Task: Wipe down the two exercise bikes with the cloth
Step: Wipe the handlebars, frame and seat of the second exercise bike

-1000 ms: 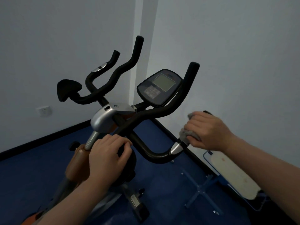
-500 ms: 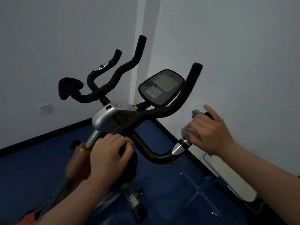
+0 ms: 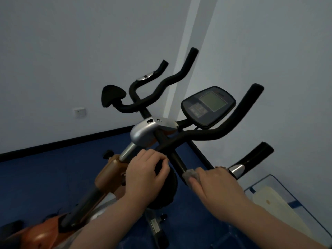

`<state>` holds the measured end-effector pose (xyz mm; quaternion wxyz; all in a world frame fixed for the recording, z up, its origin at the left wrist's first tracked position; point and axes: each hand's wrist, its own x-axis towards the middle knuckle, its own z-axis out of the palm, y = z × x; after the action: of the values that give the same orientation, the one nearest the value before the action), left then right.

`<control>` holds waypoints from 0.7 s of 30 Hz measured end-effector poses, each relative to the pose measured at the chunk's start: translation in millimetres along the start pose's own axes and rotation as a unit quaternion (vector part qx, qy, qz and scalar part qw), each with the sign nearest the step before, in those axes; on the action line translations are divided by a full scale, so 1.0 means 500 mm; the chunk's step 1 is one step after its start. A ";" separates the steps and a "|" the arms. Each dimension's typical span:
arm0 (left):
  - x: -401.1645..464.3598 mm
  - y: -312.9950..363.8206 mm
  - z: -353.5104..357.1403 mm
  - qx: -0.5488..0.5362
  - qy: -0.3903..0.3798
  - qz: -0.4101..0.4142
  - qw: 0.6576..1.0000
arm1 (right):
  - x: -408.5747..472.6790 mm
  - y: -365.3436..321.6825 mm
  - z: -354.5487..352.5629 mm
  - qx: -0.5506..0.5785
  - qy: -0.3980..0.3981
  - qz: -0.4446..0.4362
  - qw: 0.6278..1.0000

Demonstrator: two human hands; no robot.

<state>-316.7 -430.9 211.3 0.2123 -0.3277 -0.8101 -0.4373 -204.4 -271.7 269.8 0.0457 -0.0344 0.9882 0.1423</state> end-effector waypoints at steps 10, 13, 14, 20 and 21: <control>0.001 0.000 0.000 0.002 0.000 -0.005 1.000 | 0.140 -0.021 0.007 0.046 -0.052 0.053 0.996; 0.001 0.000 0.002 0.007 -0.001 -0.008 1.000 | 0.080 -0.022 0.025 0.106 -0.032 0.097 0.989; 0.003 -0.002 0.003 0.009 0.001 -0.007 1.000 | 0.076 -0.024 0.029 0.108 -0.029 0.110 0.988; 0.006 -0.005 0.005 0.015 0.010 0.003 1.000 | 0.149 -0.009 0.007 0.218 -0.065 0.099 0.969; 0.004 -0.004 0.004 0.014 0.008 0.003 1.000 | 0.145 -0.005 0.006 0.230 -0.072 0.093 0.966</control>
<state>-319.6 -429.0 210.3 0.2244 -0.3233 -0.8134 -0.4284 -276.0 -277.5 259.1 0.1101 0.0791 0.9873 -0.0833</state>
